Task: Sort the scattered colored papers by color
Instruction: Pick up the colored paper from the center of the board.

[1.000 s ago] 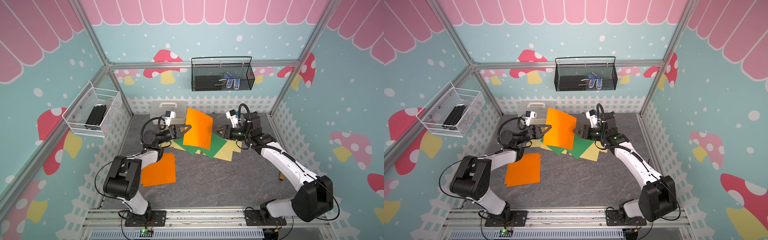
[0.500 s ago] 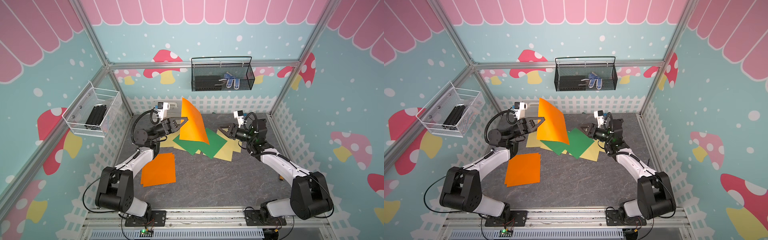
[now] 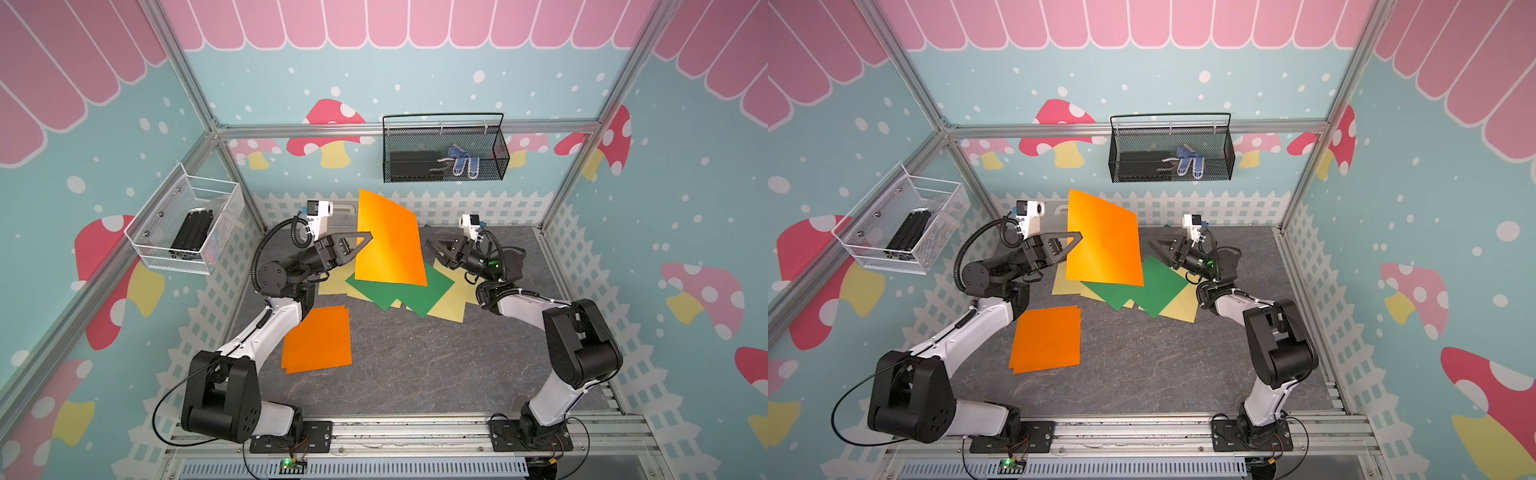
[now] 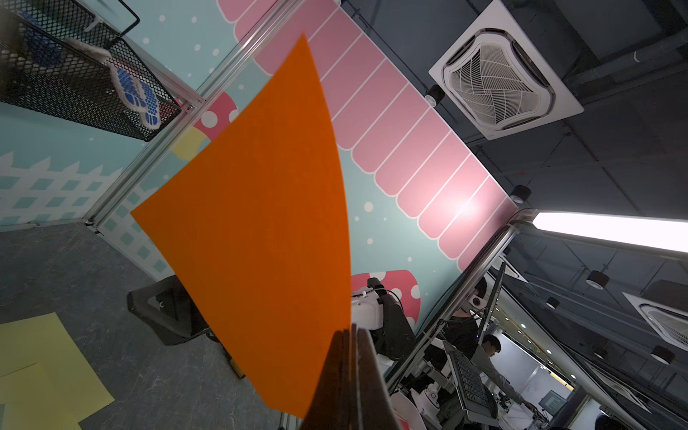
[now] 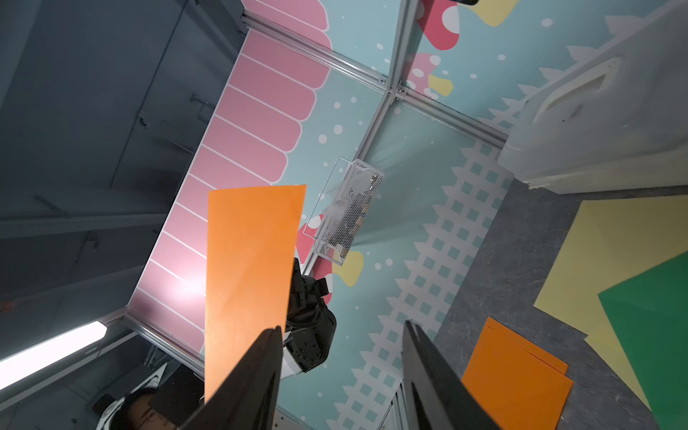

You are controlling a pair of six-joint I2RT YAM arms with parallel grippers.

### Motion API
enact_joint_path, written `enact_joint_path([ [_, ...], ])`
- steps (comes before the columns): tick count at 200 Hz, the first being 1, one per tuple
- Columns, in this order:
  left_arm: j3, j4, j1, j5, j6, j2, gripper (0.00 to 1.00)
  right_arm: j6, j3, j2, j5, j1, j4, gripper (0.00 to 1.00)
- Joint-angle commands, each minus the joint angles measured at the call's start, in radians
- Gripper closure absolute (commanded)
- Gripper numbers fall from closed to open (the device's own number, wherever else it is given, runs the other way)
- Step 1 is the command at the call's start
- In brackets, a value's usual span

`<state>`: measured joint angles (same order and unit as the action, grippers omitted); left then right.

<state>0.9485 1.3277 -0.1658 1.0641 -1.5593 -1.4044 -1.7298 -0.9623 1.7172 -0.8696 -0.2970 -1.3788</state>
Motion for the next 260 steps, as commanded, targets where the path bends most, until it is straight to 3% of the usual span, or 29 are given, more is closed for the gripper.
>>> enact_joint_path([
  [1, 0.036, 0.008, 0.003, -0.006, -0.004, 0.021, 1.0, -0.086, -0.042, -0.026, -0.023, -0.023, -0.114, 0.45],
  [143, 0.046, -0.05, -0.003, -0.016, 0.024, 0.065, 1.0, -0.103, -0.105, 0.022, -0.049, -0.096, -0.114, 0.46],
  [212, 0.032, -0.061, -0.008, -0.002, 0.033, 0.071, 1.0, -0.113, -0.157, 0.031, -0.084, -0.119, -0.114, 0.69],
  [260, 0.022, -0.202, -0.007, 0.034, 0.12, 0.111, 1.0, -0.134, -0.168, 0.024, -0.162, -0.122, -0.114, 0.8],
])
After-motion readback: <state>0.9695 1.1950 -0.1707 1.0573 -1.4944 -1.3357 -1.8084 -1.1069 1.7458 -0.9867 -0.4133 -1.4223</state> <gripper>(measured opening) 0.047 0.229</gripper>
